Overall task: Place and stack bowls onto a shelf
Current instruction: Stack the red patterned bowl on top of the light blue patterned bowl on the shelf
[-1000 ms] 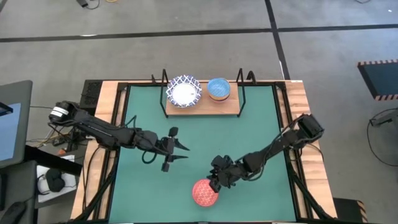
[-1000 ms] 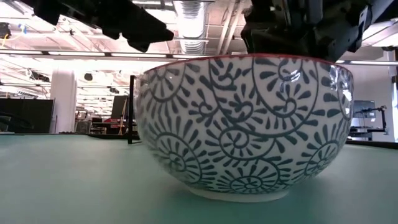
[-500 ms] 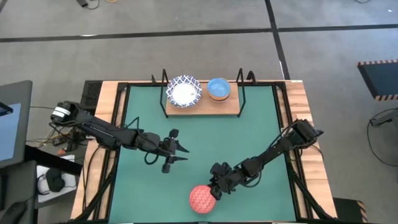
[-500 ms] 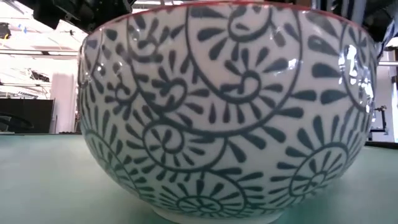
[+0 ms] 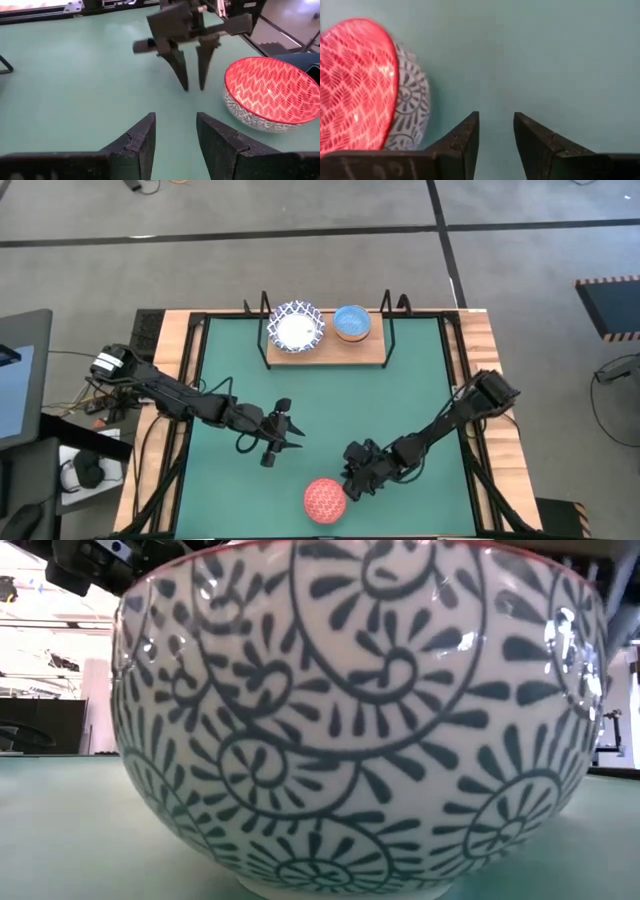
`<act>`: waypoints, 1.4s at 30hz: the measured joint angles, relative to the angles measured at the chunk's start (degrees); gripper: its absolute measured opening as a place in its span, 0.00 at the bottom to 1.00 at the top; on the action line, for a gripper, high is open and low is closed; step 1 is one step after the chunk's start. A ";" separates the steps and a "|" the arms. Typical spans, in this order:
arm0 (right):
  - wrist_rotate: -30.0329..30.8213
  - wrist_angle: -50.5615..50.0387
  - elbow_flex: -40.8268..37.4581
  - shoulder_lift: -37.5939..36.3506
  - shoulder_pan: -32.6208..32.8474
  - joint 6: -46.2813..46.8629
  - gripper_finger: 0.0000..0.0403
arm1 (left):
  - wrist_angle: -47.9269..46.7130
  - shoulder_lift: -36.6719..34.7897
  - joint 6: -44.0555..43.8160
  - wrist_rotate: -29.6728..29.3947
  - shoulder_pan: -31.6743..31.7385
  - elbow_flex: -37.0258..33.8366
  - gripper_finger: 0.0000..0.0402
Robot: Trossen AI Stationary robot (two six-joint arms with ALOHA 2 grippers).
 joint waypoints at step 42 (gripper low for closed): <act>-1.15 2.85 2.39 0.13 2.02 -8.25 0.07 | -1.14 -0.04 0.49 -1.24 -0.08 0.02 0.32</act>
